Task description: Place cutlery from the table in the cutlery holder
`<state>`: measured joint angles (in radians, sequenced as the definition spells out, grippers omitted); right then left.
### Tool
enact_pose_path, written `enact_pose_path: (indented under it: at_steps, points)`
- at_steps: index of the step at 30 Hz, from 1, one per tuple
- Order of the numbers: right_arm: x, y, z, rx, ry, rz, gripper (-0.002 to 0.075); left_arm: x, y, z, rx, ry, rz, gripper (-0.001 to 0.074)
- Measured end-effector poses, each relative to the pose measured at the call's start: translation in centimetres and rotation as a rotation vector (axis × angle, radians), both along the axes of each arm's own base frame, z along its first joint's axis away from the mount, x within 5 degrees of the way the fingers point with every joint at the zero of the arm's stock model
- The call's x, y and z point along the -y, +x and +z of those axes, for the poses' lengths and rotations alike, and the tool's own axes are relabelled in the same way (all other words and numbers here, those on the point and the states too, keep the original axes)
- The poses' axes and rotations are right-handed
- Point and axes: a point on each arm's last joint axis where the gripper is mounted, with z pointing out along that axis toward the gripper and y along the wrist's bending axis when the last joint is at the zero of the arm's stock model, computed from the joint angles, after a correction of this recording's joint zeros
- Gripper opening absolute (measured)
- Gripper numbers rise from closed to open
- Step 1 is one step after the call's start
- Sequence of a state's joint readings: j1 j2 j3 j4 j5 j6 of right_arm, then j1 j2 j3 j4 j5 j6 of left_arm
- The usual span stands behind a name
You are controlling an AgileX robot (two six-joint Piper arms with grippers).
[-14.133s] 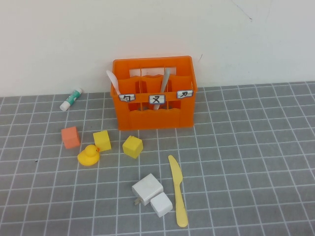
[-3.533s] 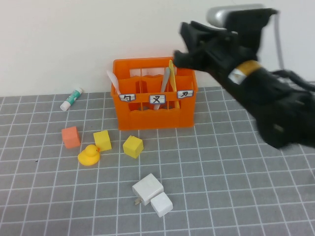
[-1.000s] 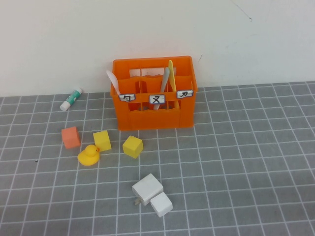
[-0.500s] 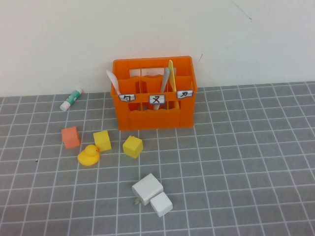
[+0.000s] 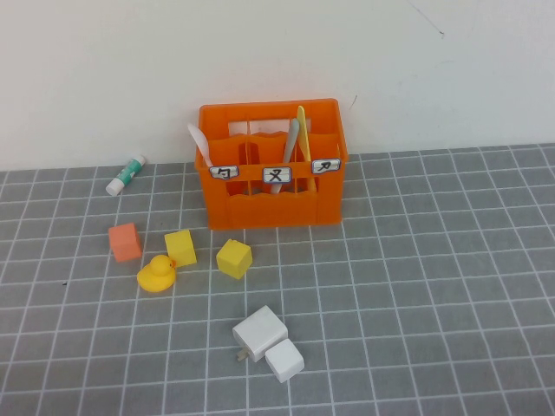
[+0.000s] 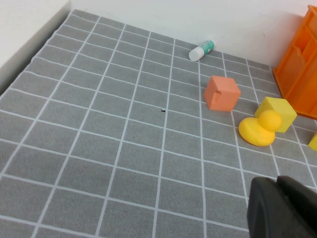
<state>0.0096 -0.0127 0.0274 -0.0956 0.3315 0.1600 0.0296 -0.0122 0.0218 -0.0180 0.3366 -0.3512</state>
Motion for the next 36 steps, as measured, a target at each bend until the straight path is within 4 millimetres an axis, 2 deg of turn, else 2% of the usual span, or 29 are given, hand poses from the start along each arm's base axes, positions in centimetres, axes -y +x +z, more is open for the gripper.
enact_pose_path:
  at_steps: [36]
  points:
    - [-0.19,-0.02,0.01,-0.004,-0.033,0.038,-0.0003,0.0,0.0,0.0,0.0,0.002,-0.001,-0.0001]
